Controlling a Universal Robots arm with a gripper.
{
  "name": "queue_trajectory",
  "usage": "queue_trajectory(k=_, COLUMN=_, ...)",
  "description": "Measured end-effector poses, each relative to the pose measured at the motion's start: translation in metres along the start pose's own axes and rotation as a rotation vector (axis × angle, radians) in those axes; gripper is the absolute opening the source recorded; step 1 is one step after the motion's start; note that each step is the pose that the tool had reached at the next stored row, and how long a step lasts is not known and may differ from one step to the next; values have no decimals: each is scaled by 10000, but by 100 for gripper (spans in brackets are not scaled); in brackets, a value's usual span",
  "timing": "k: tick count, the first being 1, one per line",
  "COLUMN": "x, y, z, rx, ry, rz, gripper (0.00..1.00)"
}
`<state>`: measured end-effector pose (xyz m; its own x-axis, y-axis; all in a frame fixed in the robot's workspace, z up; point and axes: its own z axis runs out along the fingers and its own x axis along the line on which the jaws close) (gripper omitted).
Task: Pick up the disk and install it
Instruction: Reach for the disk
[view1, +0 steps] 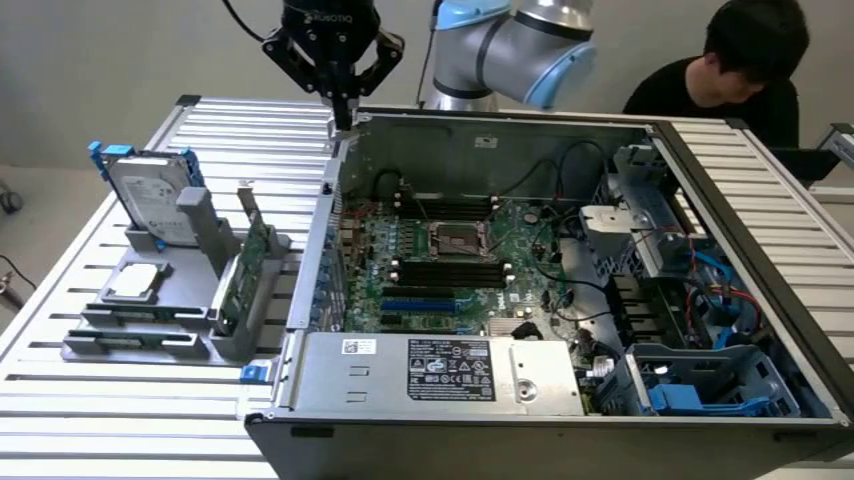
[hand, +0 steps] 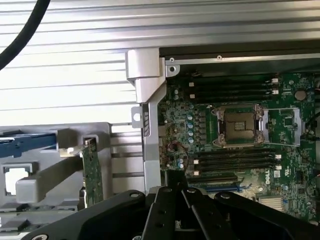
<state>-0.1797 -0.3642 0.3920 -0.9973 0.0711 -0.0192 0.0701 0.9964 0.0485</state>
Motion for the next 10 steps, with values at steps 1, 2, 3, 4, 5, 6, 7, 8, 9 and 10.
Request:
queue_trajectory(k=1, x=44, y=7, z=-1, rx=1, ry=0, rz=1, gripper=11)
queue_trajectory(k=2, x=92, y=18, z=-1, rx=-1, ry=0, rz=2, gripper=11)
queue_trajectory(k=3, x=140, y=32, z=-1, rx=0, ry=1, rz=0, gripper=11)
queue_trajectory(k=4, x=185, y=40, z=-1, rx=0, ry=0, rz=1, gripper=11)
queue_trajectory(k=5, x=230, y=48, z=-2, rx=0, ry=0, rz=2, gripper=11)
queue_trajectory(k=6, x=267, y=56, z=-1, rx=-2, ry=0, rz=0, gripper=11)
queue_trajectory(k=7, x=294, y=59, z=-1, rx=-9, ry=-1, rz=1, gripper=11)
queue_trajectory(k=8, x=319, y=59, z=-2, rx=-18, ry=4, rz=1, gripper=11)
queue_trajectory(k=9, x=349, y=61, z=-2, rx=-23, ry=9, rz=3, gripper=11)
queue_trajectory(k=10, x=392, y=63, z=-3, rx=-25, ry=14, rz=3, gripper=11)
